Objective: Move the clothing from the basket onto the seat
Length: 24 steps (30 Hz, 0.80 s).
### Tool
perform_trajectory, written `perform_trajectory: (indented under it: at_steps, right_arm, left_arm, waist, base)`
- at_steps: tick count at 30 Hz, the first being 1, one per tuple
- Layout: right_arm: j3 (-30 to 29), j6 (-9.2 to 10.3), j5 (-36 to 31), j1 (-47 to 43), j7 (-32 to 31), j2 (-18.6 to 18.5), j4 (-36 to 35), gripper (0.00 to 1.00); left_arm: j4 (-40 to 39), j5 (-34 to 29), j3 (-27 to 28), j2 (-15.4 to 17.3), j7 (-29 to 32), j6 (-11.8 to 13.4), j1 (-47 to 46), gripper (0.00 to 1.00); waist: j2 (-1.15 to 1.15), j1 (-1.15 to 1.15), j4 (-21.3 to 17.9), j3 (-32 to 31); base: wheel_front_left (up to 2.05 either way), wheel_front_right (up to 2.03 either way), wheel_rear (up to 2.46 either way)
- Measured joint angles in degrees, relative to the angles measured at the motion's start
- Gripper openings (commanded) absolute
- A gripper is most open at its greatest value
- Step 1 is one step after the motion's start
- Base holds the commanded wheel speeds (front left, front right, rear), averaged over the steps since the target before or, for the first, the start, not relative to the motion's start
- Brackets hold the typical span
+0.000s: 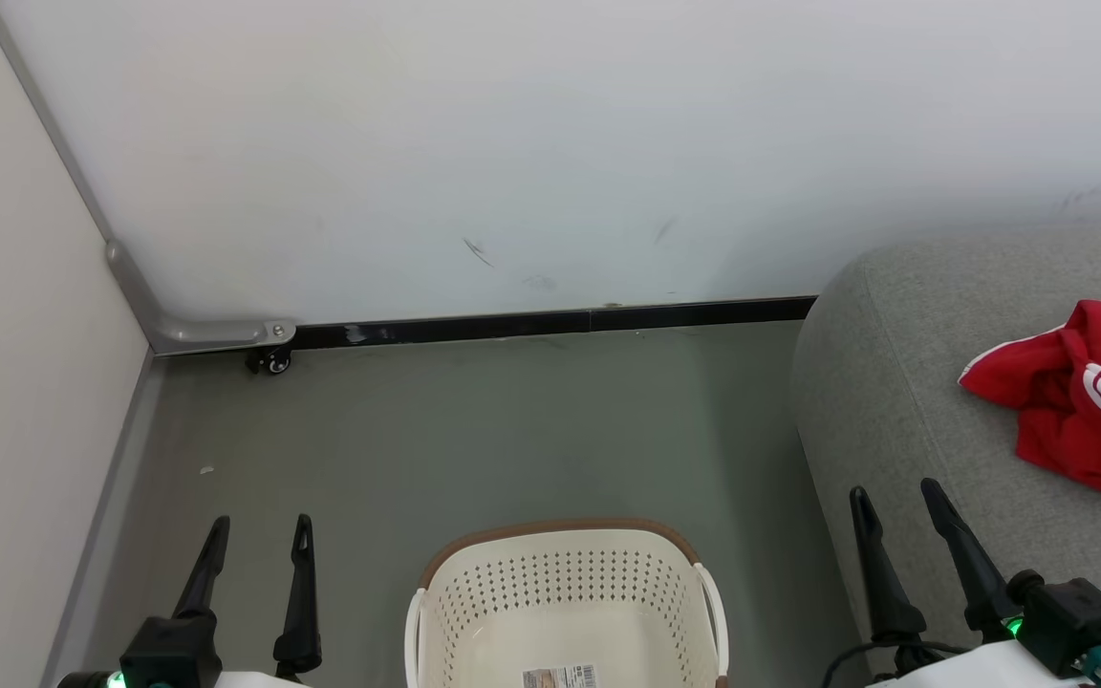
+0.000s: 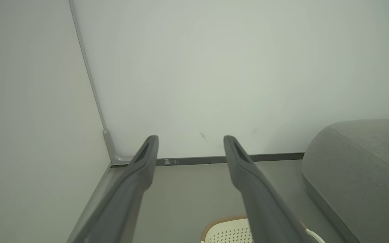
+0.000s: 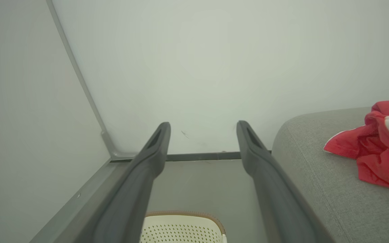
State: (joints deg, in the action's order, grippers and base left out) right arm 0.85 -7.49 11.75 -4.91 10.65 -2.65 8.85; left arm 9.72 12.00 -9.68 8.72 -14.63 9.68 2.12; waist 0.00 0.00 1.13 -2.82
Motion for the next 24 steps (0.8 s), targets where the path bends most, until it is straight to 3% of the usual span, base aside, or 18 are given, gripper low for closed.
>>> perform_trajectory:
  at_steps: [12,13,24]
  right_arm:
    - [0.29,0.00,0.64,-0.12,-0.55,0.09,-1.12,1.00]
    - [0.29,0.00,0.87,-0.13,-0.56,0.09,-1.16,0.00]
    - [0.91,0.00,3.43,-2.13,-0.55,0.42,1.94,0.00]
  left_arm:
    - [0.54,-0.22,-0.03,0.09,0.00,0.73,-0.04,1.00]
    - [0.68,-0.22,-0.03,0.09,0.00,0.75,-0.04,0.00]
    - [4.83,2.61,0.68,-1.41,1.11,-0.14,1.59,0.00]
  waist:
    - [0.00,0.00,0.26,0.25]
    - [0.00,0.00,0.26,0.26]
    - [0.00,0.00,0.22,0.32]
  base:
    - [0.00,0.00,0.00]
    - [0.00,0.00,0.00]
    - [0.00,0.00,0.00]
